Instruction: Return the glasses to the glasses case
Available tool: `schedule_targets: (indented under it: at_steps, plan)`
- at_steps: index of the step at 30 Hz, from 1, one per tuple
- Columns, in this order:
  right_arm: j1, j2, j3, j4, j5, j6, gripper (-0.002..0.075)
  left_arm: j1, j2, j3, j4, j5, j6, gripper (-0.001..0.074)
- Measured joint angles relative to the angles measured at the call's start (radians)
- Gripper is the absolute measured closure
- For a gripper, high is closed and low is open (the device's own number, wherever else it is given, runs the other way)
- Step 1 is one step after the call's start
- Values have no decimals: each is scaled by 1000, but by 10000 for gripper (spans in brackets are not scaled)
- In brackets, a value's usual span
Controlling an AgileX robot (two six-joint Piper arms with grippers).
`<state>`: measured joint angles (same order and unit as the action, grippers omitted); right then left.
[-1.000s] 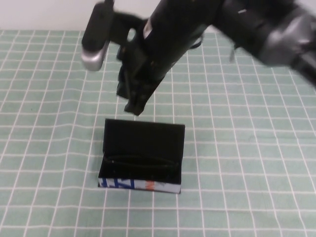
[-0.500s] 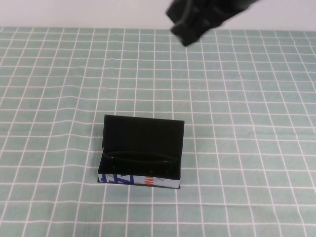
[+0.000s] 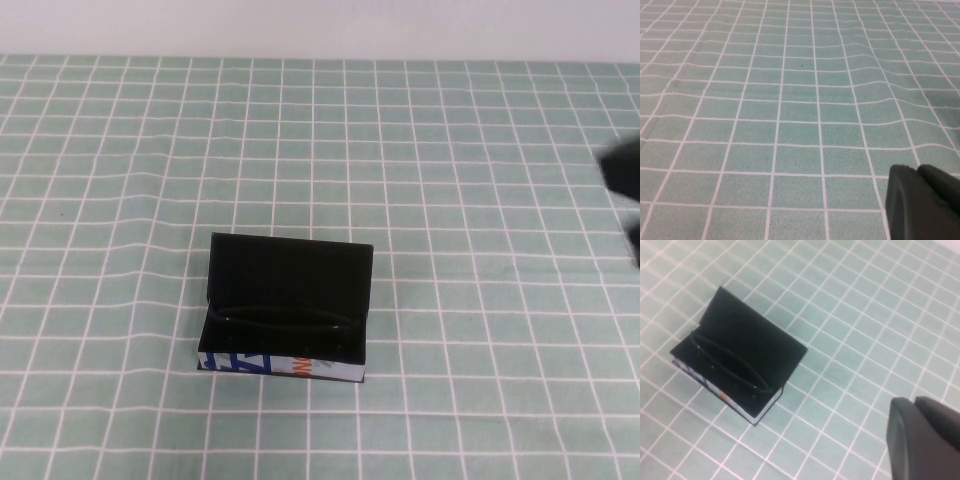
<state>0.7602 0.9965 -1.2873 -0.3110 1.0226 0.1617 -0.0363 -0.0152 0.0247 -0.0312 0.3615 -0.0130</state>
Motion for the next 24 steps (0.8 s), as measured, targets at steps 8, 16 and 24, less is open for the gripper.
schedule_targets:
  at_steps: [8,16,24]
  plan:
    - [0,-302,317,-163,-77,184,737,0,0,0,0,0,0,738]
    - [0,-371,408,-165,-79,201,737,0,0,0,0,0,0,738]
    - [0,-371,414,-163,-70,201,737,0,0,0,0,0,0,738]
